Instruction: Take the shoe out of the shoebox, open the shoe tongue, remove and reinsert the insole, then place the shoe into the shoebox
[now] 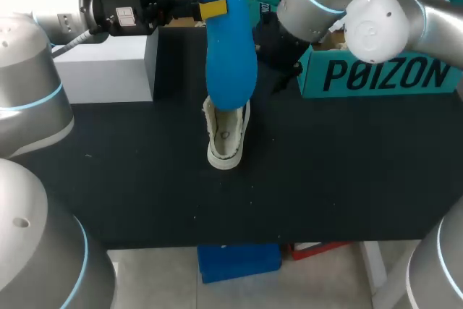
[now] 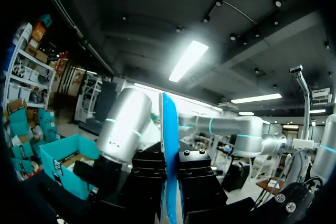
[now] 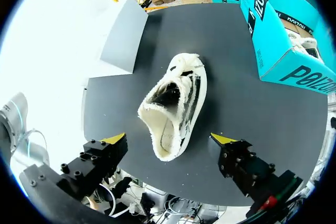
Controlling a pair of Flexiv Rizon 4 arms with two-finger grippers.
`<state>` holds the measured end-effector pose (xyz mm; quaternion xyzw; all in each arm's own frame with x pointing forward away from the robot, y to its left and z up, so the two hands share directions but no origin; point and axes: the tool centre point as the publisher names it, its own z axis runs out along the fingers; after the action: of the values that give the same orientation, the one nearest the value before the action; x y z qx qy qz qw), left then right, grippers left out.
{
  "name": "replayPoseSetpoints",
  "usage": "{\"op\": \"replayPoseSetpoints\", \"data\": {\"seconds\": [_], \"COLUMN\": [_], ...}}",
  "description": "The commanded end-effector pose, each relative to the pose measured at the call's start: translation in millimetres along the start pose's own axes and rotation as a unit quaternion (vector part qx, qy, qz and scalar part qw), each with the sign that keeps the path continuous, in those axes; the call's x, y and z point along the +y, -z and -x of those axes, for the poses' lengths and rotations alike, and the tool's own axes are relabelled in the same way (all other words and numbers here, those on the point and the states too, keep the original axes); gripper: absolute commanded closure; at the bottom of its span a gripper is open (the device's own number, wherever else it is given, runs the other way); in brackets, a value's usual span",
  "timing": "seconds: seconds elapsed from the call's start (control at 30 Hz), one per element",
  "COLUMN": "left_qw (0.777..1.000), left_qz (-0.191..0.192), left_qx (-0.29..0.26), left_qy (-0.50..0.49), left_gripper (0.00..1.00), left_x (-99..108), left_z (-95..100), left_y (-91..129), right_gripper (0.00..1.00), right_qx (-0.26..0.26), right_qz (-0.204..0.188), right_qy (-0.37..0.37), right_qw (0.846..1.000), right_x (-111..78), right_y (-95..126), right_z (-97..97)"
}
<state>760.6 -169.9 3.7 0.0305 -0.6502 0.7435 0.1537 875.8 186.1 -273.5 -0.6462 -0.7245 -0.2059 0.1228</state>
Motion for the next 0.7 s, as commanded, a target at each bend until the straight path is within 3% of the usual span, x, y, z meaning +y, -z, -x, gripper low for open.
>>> {"op": "replayPoseSetpoints", "data": {"seconds": [0.03,0.63,0.7], "left_qw": [1.0,1.0,1.0], "left_qz": [0.0,0.0,0.0], "left_qx": [-0.002,-0.002,-0.002], "left_qy": [0.0,0.0,0.0], "left_gripper": [1.0,1.0,1.0], "left_x": [0.8,0.8,0.8], "left_z": [-0.2,-0.2,-0.2], "left_y": [-1.5,-1.5,-1.5], "right_gripper": [0.0,0.0,0.0], "right_qx": [0.096,0.096,0.129], "right_qz": [0.008,0.008,0.018], "right_qy": [0.0,0.0,-0.018], "right_qw": [0.995,0.995,0.991], "right_x": [-8.4,-8.4,-13.2], "right_y": [4.0,4.0,8.8], "right_z": [8.4,8.4,12.5]}}
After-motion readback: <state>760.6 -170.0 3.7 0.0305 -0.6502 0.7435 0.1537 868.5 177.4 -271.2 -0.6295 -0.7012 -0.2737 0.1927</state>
